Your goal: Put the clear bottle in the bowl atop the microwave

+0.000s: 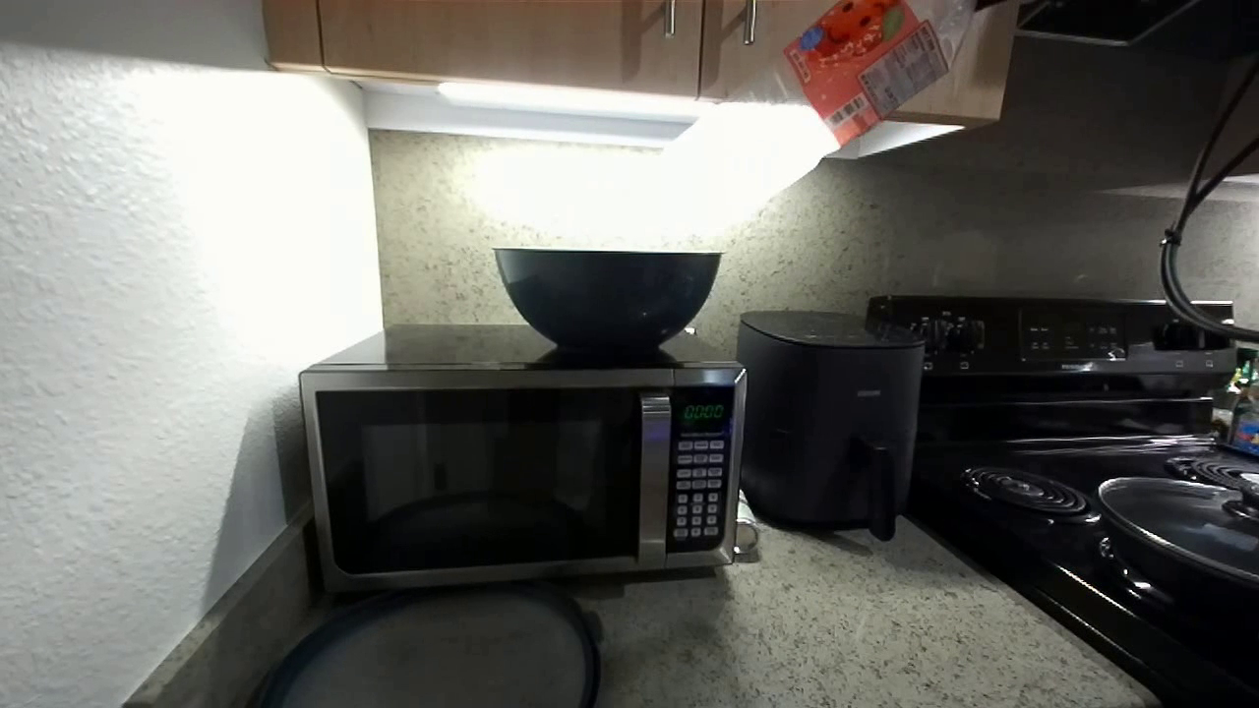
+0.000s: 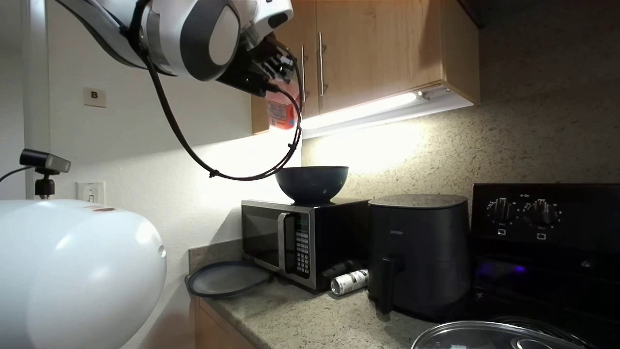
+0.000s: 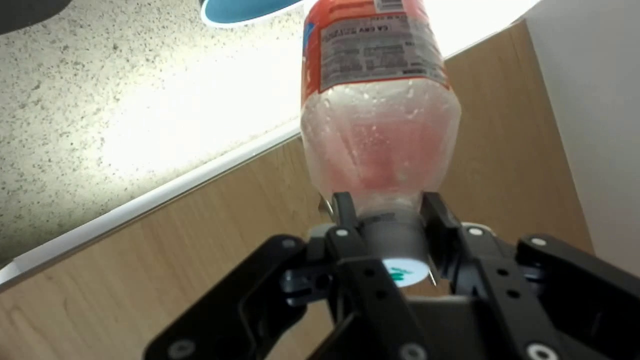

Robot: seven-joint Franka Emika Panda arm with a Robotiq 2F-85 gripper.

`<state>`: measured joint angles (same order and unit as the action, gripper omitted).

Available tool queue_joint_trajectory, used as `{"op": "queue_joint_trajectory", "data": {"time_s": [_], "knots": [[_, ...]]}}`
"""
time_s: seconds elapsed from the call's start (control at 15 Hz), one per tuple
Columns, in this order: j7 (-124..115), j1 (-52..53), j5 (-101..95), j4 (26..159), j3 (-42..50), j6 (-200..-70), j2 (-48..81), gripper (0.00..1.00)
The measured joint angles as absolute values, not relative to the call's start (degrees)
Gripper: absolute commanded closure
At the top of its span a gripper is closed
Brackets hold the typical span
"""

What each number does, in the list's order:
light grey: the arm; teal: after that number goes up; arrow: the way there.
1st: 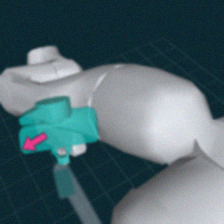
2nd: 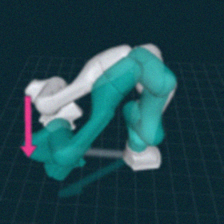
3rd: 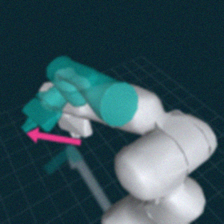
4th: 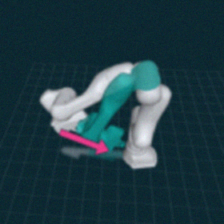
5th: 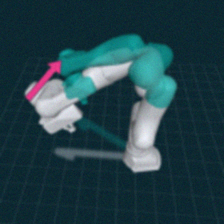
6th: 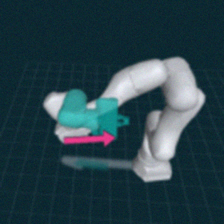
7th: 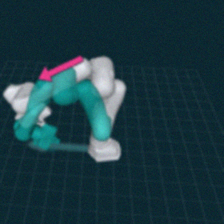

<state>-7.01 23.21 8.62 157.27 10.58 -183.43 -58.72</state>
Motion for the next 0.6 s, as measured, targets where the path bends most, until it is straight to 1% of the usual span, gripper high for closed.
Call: {"op": "queue_joint_trajectory", "data": {"time_s": [0.2,0.27,0.47,0.6], "knots": [[-6.77,23.3,8.43,156.62,10.44,-183.04,-56.38,0.63],[-6.75,23.29,8.43,156.44,10.44,-183.04,-56.09,0.88],[-6.78,23.3,8.57,156.34,10.48,-183.13,-56.0,0.88],[-7.07,23.3,8.82,156.34,10.48,-185.91,-55.37,0.88]]}}
